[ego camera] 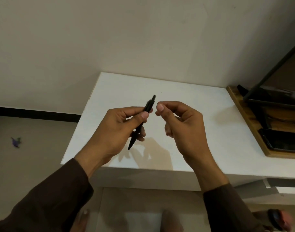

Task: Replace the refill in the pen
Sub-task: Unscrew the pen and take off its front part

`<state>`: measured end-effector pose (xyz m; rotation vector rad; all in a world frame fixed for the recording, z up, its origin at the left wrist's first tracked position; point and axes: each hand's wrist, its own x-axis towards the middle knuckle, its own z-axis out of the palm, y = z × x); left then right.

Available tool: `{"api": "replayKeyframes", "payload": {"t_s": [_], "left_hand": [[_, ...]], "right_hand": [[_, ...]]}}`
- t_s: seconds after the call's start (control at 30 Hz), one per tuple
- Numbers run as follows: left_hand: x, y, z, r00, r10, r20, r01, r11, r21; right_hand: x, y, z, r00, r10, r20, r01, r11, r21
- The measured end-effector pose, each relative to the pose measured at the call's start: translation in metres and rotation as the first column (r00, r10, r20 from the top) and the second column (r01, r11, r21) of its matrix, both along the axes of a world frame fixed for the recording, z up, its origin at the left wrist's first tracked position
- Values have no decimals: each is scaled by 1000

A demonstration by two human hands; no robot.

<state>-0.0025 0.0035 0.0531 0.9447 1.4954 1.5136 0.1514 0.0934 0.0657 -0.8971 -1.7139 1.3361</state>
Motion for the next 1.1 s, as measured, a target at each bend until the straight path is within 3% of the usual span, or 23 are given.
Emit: {"api": "replayKeyframes", "payload": {"t_s": [0.47, 0.87, 1.1], "left_hand": [[2, -1, 1, 949, 31, -315, -32, 999, 2], [8, 0, -1, 949, 47, -312, -39, 999, 29], [10, 1, 0, 965, 40, -258, -33, 999, 31]], "right_hand": [[-1, 4, -2, 999, -22, -33, 19, 997, -80], [-4, 3, -2, 997, -20, -71, 16, 998, -53], [1, 7, 5, 986, -48, -162, 21, 987, -162]]}}
